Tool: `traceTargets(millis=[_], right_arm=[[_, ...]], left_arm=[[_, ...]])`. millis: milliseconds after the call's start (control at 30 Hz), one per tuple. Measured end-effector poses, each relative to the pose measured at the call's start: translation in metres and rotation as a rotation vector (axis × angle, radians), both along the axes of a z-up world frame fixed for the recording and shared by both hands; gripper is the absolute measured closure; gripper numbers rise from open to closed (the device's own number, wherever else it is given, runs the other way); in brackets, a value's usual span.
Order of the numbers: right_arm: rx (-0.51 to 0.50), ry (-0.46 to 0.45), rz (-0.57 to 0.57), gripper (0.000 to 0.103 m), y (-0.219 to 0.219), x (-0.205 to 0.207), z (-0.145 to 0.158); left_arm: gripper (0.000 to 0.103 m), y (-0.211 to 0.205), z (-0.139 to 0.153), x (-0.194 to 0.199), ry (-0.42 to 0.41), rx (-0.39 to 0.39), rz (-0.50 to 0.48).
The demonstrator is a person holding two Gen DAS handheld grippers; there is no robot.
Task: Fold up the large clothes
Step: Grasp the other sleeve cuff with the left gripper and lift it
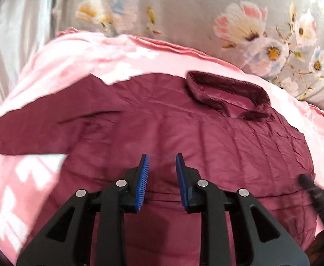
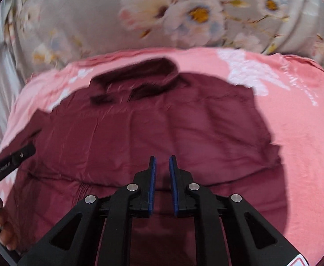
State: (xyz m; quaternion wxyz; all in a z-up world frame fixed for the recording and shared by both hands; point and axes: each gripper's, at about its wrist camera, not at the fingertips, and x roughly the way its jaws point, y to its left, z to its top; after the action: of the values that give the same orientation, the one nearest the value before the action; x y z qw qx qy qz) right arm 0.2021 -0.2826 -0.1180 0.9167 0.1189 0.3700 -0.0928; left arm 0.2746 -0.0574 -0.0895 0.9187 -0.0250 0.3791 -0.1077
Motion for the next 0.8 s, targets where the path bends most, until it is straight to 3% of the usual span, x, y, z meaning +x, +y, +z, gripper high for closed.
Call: traceTargets(millis=[200, 367, 433, 567, 800], right_arm=[[-0.007, 0.09, 0.007, 0.094, 0.009, 0.019, -0.025], [-0.04, 0.088, 0.012, 0.093, 0.019, 0.02, -0.02], [0.0, 0.047, 0.057, 0.093, 0.032, 0.018, -0.006], [-0.002, 0.013, 0.158, 0.093, 0.072, 0.033, 0.013], [-0.001, 0.086, 0.195, 0.093, 0.11, 0.056, -0.007]], left_arm=[[0.079, -0.035, -0.037, 0.012, 0.101, 0.051, -0.078], [0.078, -0.033, -0.048, 0.012, 0.1, 0.042, -0.078], [0.078, -0.028, -0.047, 0.011, 0.104, 0.015, -0.08], [0.078, 0.005, -0.035, 0.006, 0.103, -0.095, -0.02], [0.078, 0.082, -0.016, -0.009, 0.085, -0.13, 0.102]])
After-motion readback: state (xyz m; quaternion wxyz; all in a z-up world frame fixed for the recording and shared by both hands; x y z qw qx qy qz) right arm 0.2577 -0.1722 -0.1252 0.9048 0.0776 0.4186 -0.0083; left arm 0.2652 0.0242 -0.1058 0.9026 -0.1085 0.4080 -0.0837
